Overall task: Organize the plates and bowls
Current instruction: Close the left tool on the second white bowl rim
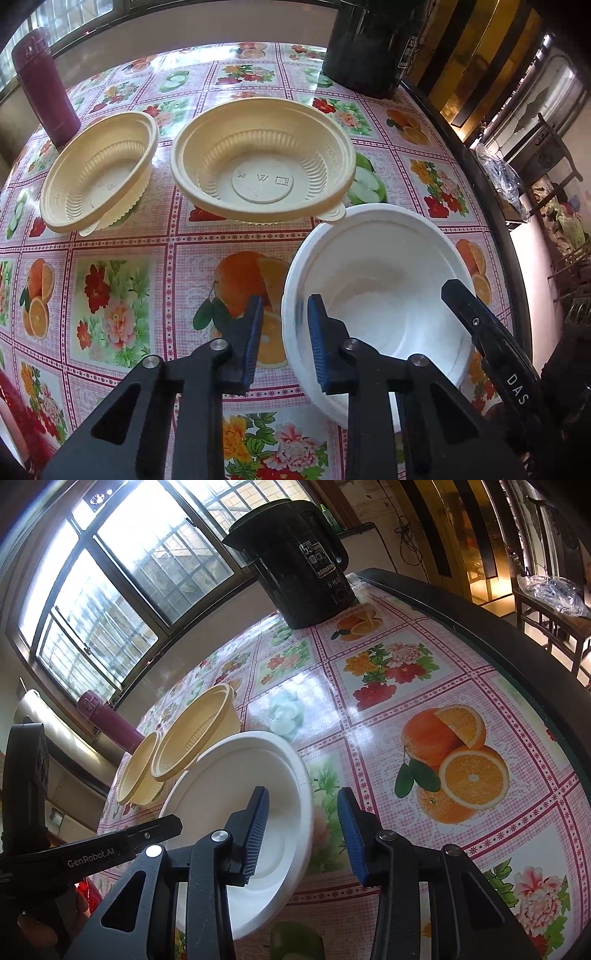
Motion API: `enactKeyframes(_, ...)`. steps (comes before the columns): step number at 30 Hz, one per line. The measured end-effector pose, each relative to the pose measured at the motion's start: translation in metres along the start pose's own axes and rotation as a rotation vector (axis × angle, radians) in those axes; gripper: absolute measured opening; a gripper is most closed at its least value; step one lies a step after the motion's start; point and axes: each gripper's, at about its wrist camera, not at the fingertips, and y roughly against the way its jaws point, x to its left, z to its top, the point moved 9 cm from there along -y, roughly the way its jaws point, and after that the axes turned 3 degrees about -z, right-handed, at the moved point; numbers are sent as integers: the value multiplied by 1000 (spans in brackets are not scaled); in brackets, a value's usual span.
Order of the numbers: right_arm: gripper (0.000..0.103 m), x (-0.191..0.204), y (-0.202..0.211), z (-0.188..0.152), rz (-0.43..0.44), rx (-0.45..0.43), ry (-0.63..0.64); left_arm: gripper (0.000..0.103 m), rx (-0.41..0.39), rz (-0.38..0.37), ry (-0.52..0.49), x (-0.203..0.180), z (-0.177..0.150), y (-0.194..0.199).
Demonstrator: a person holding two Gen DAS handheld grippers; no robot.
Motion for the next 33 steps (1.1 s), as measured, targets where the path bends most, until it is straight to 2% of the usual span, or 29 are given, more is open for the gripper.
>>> enactKeyframes(8, 35, -1, -3, -2, -4, 19, -4, 17, 3, -1, -12, -2, -1, -4)
enactKeyframes(10, 30, -1, -4, -2, -6, 20, -3, 13, 5, -5, -17, -3, -1, -5)
enactKeyframes(11, 24, -1, -4, -2, -6, 22, -2, 10, 8, -9, -17, -3, -1, -6)
enactKeyframes(16, 10, -1, -5, -3, -7, 24, 5, 9, 6, -17, -26, -5, -1, -7)
enactKeyframes(33, 9, 1, 3, -5, -1, 13, 5, 9, -11, -36, -18, -3, -11, -1)
